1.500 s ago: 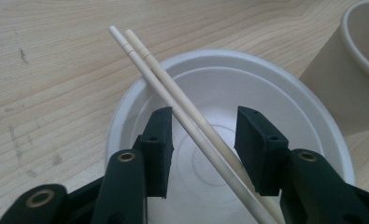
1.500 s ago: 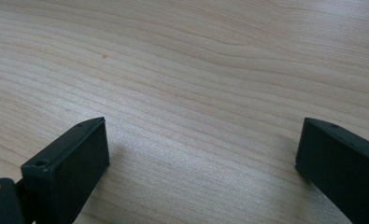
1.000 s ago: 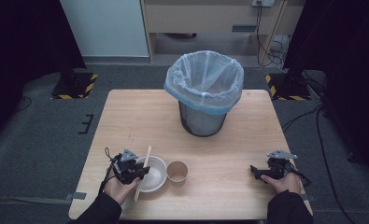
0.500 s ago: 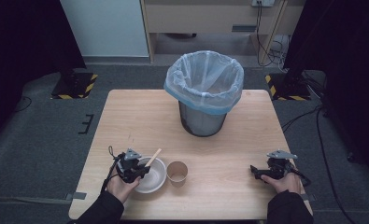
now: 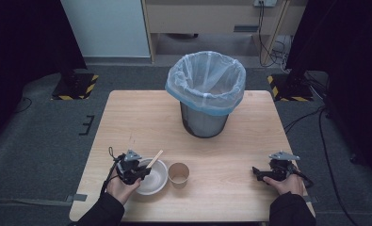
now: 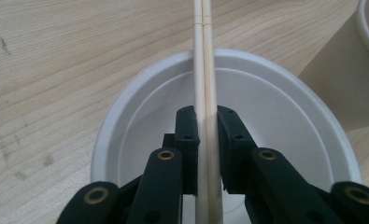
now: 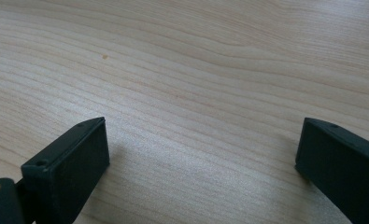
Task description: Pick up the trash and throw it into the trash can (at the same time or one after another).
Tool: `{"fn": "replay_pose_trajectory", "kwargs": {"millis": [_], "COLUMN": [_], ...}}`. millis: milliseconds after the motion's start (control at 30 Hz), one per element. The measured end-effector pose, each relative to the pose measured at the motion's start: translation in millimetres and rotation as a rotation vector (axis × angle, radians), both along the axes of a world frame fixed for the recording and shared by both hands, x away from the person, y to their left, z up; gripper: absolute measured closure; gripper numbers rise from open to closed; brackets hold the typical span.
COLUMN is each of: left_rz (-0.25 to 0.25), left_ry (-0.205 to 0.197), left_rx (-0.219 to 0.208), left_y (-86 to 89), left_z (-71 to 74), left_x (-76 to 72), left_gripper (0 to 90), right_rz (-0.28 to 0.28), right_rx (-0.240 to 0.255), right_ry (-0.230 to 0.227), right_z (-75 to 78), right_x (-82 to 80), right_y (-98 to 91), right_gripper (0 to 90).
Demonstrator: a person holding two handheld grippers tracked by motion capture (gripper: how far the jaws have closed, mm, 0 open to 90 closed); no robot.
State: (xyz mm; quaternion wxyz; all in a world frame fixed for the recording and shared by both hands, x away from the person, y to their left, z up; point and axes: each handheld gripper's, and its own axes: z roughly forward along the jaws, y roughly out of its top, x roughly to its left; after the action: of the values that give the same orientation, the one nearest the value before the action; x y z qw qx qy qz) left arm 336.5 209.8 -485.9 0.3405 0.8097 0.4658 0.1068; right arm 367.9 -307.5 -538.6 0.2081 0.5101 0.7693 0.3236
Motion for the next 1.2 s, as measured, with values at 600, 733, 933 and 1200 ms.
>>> {"fn": "replay_pose_trajectory", "kwargs": {"millis": [600, 733, 933, 1200], "left_rz": [0.000, 0.005, 0.004, 0.009], "left_ry": [-0.064, -0.092, -0.131, -0.175], "left_rx": [-0.059, -0.080, -0.098, -0.145], "left_y": [4.4, 5.9, 7.1, 9.6], "left_z": [15.4, 22.0, 31.3, 42.5], "left_x": [-4.4, -6.0, -7.9, -9.3], "left_gripper": [79.6, 79.6, 79.6, 79.6], "right_rz": [0.000, 0.001, 0.001, 0.002], "right_rx": [0.000, -0.001, -0.001, -0.001], "right_ry": [0.000, -0.001, -0.001, 0.001], "right_z": [0.0, 0.0, 0.0, 0.1], "right_x": [0.0, 0.1, 0.1, 0.1], "right_y": [0.0, -0.1, -0.1, -0.2], "right_gripper": [2.9, 2.9, 2.9, 2.9]}}
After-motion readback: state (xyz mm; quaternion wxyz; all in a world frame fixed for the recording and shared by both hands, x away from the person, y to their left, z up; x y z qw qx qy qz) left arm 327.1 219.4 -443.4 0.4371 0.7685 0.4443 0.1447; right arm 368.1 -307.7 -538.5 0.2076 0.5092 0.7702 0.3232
